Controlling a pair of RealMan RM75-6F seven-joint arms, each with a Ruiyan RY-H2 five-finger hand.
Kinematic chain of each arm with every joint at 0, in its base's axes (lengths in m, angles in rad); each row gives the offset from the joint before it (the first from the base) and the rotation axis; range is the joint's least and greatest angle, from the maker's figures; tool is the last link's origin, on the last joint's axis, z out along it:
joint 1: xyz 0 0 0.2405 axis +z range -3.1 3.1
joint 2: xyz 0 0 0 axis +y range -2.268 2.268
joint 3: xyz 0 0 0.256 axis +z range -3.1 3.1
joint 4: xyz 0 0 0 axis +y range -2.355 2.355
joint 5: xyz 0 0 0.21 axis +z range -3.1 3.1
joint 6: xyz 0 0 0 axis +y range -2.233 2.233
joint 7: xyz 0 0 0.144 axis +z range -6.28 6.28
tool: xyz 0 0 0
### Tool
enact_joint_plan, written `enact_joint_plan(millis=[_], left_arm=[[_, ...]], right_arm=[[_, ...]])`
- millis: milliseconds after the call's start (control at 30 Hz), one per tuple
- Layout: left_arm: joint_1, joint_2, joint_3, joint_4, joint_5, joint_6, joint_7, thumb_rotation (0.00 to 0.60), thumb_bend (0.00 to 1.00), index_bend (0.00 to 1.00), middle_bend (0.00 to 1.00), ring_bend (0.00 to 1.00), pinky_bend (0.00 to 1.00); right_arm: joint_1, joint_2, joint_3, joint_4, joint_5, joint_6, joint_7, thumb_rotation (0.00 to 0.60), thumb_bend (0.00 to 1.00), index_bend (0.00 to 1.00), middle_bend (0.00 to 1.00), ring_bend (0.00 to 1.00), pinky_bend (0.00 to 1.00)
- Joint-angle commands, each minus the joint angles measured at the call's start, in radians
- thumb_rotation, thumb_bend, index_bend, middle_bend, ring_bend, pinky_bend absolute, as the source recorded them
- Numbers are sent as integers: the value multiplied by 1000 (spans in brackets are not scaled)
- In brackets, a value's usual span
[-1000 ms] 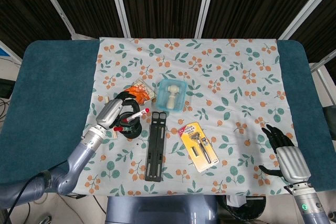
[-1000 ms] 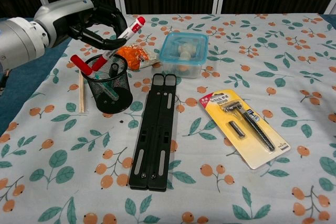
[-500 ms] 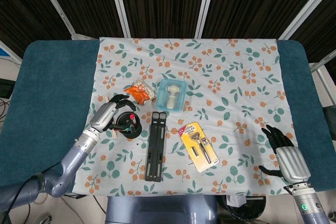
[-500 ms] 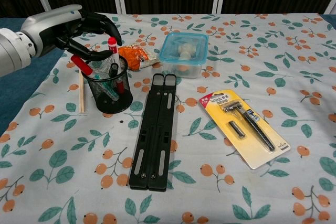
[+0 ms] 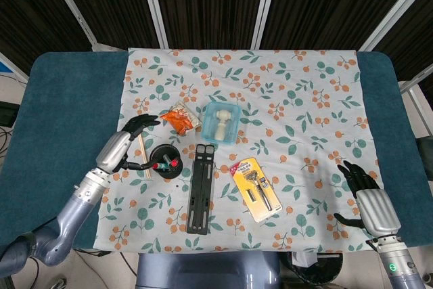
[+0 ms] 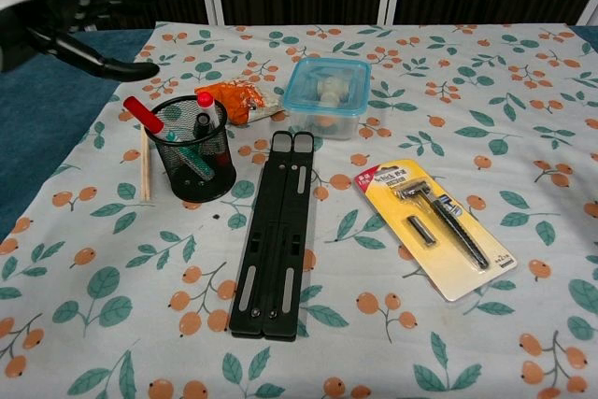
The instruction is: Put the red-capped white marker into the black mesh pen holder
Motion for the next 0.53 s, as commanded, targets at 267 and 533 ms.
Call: enact_joint_plan(millis=[267,533], left_arm=[[226,186,146,-56,105,258,563,600,68,0,0,0,0],[353,213,203,-92,81,345,653,600,60,0,0,0,0]], right_arm=[[-1,-1,-4,4,-11,5,-4,600,163,0,0,0,181],[-4,-6,-6,11,-24,16,-11,600,163,0,0,0,181]])
